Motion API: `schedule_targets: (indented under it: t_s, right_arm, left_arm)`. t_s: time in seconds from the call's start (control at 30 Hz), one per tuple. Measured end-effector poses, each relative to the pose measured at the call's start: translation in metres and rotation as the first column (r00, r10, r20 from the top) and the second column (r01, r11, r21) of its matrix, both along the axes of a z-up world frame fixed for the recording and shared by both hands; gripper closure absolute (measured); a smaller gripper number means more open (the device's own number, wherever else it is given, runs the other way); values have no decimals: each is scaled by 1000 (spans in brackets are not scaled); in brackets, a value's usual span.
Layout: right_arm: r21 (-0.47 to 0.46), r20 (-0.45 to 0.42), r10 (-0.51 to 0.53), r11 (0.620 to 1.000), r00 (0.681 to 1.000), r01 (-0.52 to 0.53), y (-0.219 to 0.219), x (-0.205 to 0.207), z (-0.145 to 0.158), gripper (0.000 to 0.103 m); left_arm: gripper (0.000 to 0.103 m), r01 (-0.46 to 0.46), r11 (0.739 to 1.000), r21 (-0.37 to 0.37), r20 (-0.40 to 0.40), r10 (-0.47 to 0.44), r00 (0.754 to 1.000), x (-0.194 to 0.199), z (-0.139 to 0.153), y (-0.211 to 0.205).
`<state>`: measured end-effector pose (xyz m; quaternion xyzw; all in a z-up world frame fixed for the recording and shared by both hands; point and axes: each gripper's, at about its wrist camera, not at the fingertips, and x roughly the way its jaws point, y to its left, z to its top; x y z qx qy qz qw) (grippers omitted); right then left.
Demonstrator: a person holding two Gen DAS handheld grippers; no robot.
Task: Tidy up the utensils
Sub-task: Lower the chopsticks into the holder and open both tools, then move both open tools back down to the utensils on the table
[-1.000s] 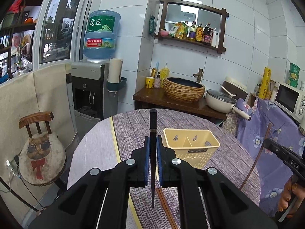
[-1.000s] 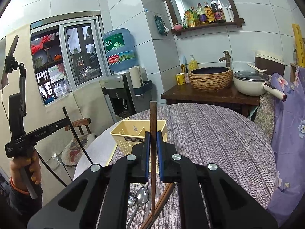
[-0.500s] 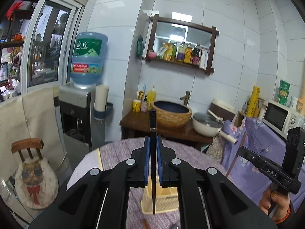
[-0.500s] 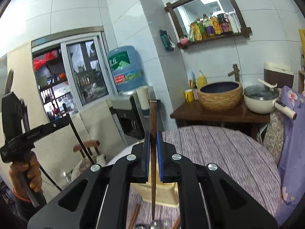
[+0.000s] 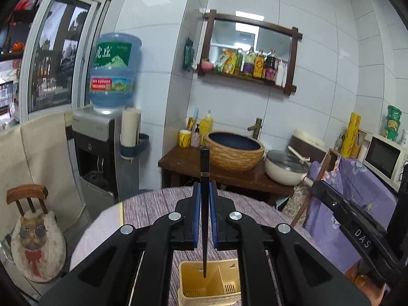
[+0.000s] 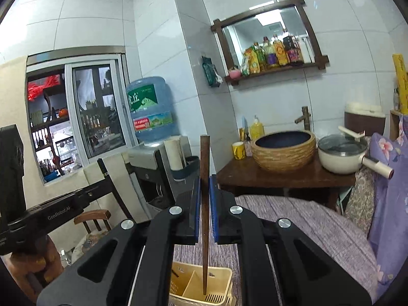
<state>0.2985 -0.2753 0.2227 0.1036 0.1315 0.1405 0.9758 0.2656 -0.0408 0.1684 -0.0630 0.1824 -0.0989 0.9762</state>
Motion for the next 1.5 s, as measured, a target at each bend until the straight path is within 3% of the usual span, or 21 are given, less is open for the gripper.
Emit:
schedule_targets:
  t_s: [0.17,0.37,0.7,0.9,1.0,1.03,1.07,1.17,1.37,1.5]
  right_arm:
    - [-15,-67,7,1000,998,-8,7,11,-39,95]
    - [-24,-129,7,1000,992,-10,9,21,-65,95]
    - [4,-152,-3,1000,988,4,1,28,-80,95]
    - [38,-176,-12,999,984,19,-6,30,-85,95]
    - [37,-179,1,999,984,6,-7,25,-86,93]
    - [35,-174,-4,999,985,10,-8,21,-86,91]
    - [30,-167,-10,999,986,15,-9,17,-85,85]
    - [20,-151,-29,999,988,32,-12,-1,-84,48]
    - [-50,-138,-33,998,990,26,-11,-48,-94,38]
    - [-119,-173,-49,993,984,28,-8,-70,-110,33]
  left_arm:
    - [95,1,1000,16,-78,0,997,11,-40,-2]
    - [95,4,1000,15,-147,-2,989,21,-70,-1]
    - [96,-1,1000,15,-189,4,982,27,-89,0]
    - [96,-3,1000,11,-165,4,986,22,-86,1]
    - [80,2,1000,6,-149,-1,989,13,-84,3]
    - [66,3,1000,2,-142,-3,990,8,-83,4]
    - [54,2,1000,-1,-135,-2,991,5,-83,5]
    - [30,1,1000,-2,-97,-1,995,-19,-82,10]
    - [6,-15,1000,-8,-107,14,994,-52,-95,22]
    - [5,-33,999,23,-160,36,986,-70,-115,30]
